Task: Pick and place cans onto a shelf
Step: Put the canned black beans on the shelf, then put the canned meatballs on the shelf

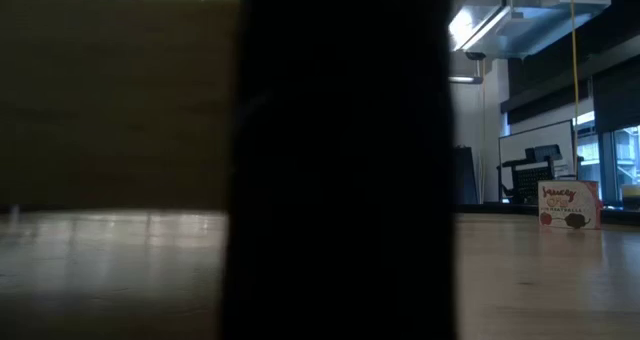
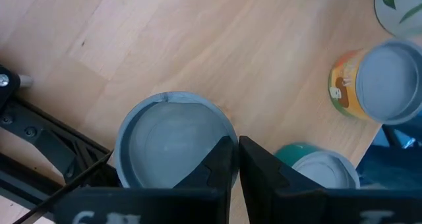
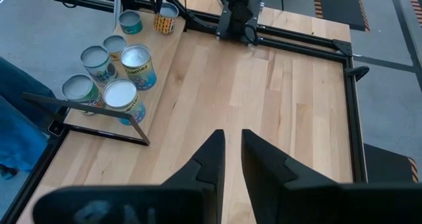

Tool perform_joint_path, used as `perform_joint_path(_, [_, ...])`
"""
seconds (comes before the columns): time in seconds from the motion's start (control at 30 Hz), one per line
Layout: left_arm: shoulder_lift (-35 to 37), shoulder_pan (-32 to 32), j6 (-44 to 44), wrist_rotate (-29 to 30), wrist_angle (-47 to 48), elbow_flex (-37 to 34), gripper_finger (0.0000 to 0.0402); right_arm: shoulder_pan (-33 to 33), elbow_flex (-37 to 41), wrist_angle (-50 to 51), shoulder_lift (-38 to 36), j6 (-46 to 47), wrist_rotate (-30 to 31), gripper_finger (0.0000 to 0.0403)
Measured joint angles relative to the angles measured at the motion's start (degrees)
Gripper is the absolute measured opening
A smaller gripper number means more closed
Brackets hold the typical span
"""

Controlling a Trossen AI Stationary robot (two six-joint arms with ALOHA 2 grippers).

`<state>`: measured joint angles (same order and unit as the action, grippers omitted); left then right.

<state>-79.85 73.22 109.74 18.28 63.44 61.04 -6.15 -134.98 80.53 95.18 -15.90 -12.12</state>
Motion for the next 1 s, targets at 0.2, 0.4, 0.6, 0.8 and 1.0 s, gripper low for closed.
perform_joint_path(0.2, [-0.02,-0.96,-3.65,-2.47,-0.5,-0.02,0.0005,0.0,0.0,-0.03,0.0,0.0,0.0,0.0054])
perform_joint_path(0.4, [-0.02,-0.96,-4.76,-3.21,-0.52,-0.02,0.0023,0.01,0.0,-0.04,0.0,0.0,0.0,0.0054])
perform_joint_path(0.6, [-0.02,-0.97,-5.12,-3.14,-0.43,-0.07,0.0041,0.0,0.0,-0.09,0.0,-0.02,0.0,0.0054])
perform_joint_path(0.8, [1.06,-1.29,-6.84,-2.77,-0.25,0.31,0.0043,0.0,0.0,-0.11,0.0,-0.02,-0.01,0.0054])
perform_joint_path(1.0, [5.51,-1.32,-8.41,-2.34,0.02,3.1,0.0043,0.02,0.0,-0.67,0.0,-1.15,0.0,0.0054])
